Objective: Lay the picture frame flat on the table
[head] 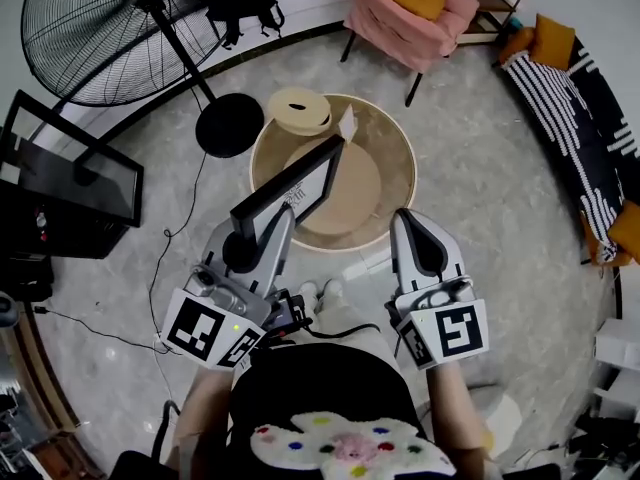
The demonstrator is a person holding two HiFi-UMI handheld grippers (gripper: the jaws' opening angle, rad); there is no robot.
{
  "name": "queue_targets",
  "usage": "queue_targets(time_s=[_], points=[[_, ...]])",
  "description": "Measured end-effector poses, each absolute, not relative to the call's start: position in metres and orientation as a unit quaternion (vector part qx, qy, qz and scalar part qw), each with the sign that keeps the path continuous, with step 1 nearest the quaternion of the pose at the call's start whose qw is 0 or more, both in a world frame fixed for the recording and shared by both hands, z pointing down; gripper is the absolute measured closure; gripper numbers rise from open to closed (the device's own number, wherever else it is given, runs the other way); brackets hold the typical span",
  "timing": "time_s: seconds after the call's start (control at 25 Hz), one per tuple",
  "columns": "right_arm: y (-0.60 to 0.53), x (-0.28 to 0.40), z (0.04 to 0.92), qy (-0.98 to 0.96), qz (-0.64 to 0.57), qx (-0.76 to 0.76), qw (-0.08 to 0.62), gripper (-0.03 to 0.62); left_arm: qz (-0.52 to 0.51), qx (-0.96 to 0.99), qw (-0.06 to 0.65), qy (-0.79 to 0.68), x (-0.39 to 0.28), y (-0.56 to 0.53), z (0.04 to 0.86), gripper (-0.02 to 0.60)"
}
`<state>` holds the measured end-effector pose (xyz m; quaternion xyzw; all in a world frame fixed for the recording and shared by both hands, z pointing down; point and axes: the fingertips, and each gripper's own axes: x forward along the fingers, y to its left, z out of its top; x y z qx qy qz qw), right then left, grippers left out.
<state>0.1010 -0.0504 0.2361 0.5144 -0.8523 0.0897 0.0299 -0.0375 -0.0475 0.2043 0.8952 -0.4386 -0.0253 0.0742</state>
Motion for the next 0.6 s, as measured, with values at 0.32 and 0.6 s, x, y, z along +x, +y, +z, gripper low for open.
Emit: queue_targets(time_s=[0.32, 0.6], points=[[-0.055, 0.098, 0.232, -0.851, 0.083, 0.518, 0.028, 0.560, -0.032, 0.898, 0.075, -0.432, -0.040, -0.050, 0.204, 0.557], [-0.055, 0.086, 0.229, -0.862, 0.081, 0.500, 0.024, 0.559, -0.034, 0.907, 0.084, -0.410, -0.038, -0.051, 0.207, 0.557]])
